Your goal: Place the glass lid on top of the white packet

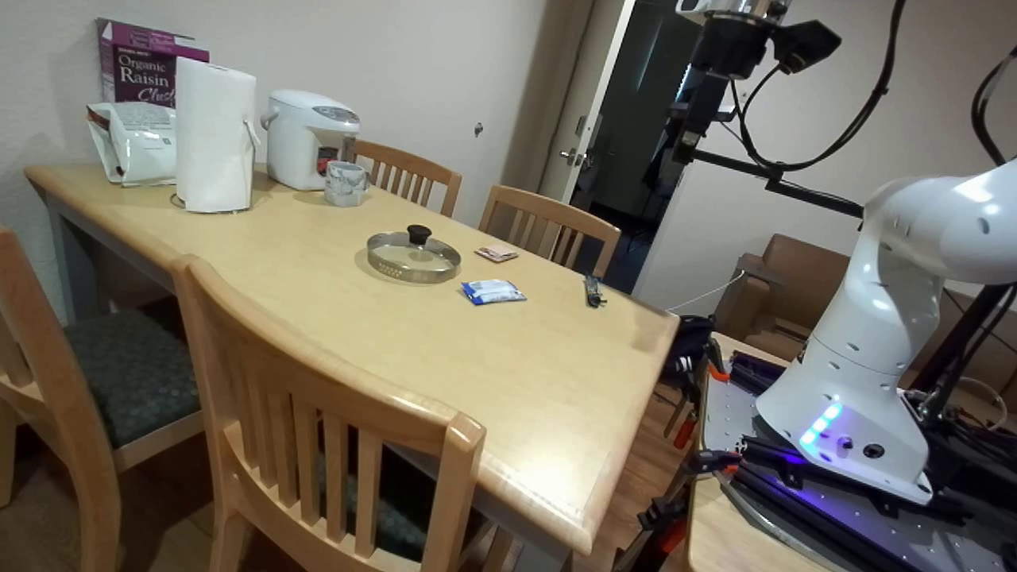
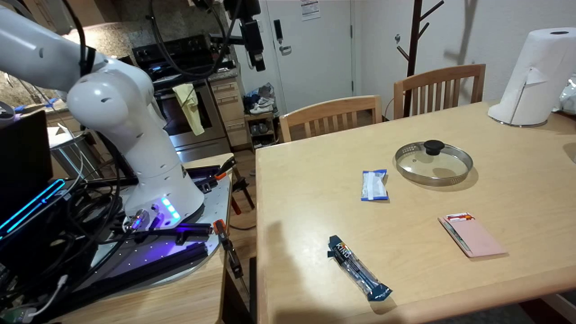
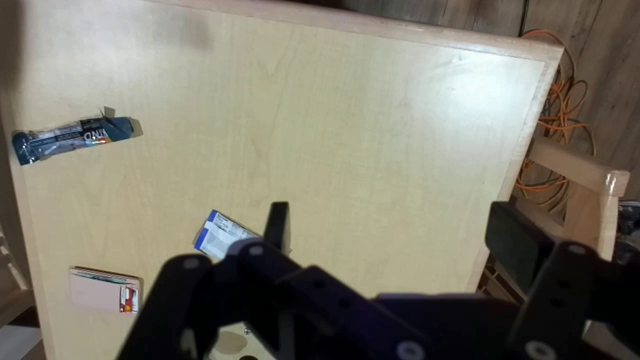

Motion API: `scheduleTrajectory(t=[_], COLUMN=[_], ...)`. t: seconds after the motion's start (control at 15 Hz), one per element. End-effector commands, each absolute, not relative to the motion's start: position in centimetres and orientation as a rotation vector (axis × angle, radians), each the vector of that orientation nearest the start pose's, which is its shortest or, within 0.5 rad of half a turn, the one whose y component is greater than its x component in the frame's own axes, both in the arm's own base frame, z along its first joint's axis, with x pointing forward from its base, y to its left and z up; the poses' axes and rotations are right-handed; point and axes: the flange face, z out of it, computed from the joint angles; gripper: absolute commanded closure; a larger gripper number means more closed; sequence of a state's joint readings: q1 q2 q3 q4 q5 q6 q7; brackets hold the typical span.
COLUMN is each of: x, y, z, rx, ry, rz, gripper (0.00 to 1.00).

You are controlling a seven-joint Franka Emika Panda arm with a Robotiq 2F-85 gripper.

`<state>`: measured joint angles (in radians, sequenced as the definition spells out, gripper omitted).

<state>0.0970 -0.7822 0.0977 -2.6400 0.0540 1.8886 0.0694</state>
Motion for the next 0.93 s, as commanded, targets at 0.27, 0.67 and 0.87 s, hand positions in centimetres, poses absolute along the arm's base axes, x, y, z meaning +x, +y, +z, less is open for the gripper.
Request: scheduleTrajectory(t=[0.27,0.67,0.87], x=[35.1,40.0,42.2], y=[5.6,5.1,5.1], z=[47.6,46.7,45.4], rx=[-3.126,-3.172,-3.189], ry=[-0.148,-0.154,-0.222], rz=[0.022,-0.073,-0.148], gripper=[0.00,0.00,0.00])
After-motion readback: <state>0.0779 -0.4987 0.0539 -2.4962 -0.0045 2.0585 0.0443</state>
